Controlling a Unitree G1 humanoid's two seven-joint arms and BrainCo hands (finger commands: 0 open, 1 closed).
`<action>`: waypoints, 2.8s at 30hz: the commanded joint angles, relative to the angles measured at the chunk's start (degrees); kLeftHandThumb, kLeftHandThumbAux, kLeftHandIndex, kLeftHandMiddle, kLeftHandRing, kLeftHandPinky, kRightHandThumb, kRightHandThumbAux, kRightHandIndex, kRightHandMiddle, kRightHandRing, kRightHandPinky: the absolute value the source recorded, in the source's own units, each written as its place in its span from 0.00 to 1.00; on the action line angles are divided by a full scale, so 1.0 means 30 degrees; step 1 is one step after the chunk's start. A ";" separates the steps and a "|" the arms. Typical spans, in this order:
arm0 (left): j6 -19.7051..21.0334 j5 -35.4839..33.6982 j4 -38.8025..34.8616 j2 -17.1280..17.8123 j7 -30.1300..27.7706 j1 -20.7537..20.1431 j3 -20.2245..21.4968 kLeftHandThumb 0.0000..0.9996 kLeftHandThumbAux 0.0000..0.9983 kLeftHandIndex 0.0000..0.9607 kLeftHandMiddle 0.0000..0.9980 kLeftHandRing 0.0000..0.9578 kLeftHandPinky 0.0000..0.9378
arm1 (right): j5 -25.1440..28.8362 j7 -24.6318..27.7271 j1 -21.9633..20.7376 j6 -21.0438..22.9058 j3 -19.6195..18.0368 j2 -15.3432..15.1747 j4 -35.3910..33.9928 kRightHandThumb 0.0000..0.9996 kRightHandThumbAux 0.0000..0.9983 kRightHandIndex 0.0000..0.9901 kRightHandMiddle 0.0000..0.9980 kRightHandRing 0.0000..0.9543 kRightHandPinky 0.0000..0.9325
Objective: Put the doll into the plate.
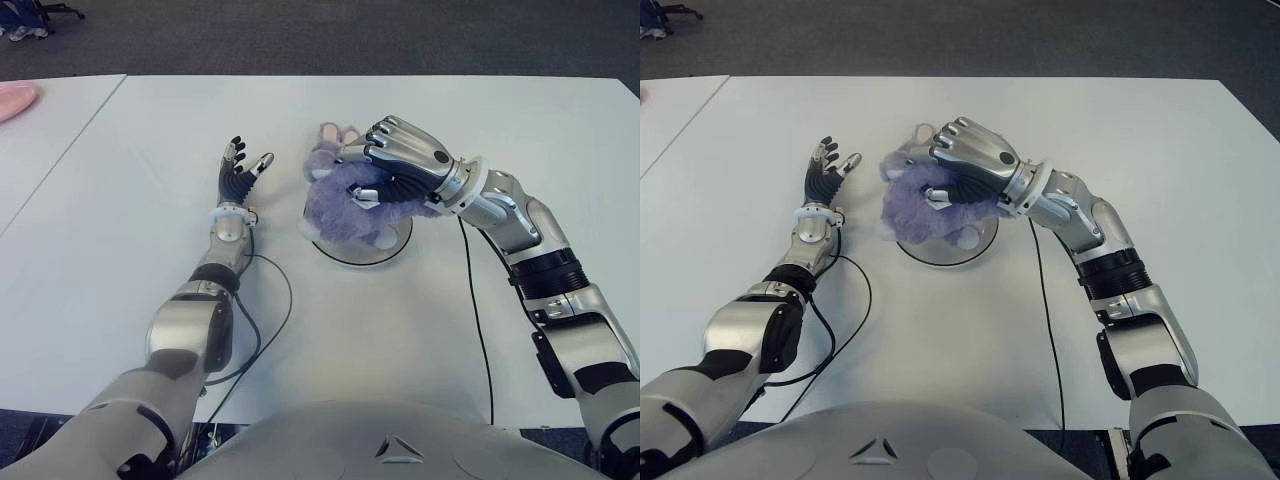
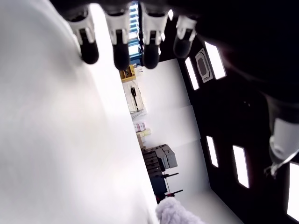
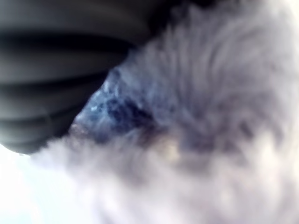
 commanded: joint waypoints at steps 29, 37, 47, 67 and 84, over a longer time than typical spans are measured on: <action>0.2842 -0.0129 0.2381 -0.1481 -0.1149 0.3135 0.0140 0.00 0.49 0.06 0.12 0.12 0.11 | -0.2990 -0.4653 -0.1149 0.0556 0.0462 0.0261 0.3105 0.14 0.25 0.00 0.00 0.00 0.00; 0.2941 -0.0106 0.2386 -0.1512 -0.0908 0.3138 0.0168 0.00 0.51 0.05 0.12 0.13 0.12 | -0.3086 -0.4789 -0.1326 0.0728 0.0612 0.0147 0.3321 0.14 0.26 0.00 0.00 0.00 0.00; 0.2970 0.0193 0.2408 -0.1438 -0.0544 0.3150 -0.0071 0.00 0.53 0.06 0.13 0.13 0.11 | -0.2783 -0.4624 -0.1865 0.0822 0.0701 0.0208 0.3968 0.14 0.27 0.00 0.00 0.00 0.00; 0.2929 0.0027 0.2378 -0.1549 -0.0688 0.3181 0.0051 0.00 0.53 0.04 0.13 0.13 0.12 | 0.5004 0.0279 -0.4481 0.0897 -0.0870 0.0666 0.7502 0.09 0.36 0.00 0.00 0.00 0.00; 0.3090 0.0146 0.2391 -0.1610 -0.0561 0.3087 -0.0071 0.00 0.54 0.04 0.13 0.14 0.13 | 1.4841 0.8746 -0.8958 0.6574 -0.4869 0.1439 0.9436 0.02 0.36 0.00 0.00 0.00 0.00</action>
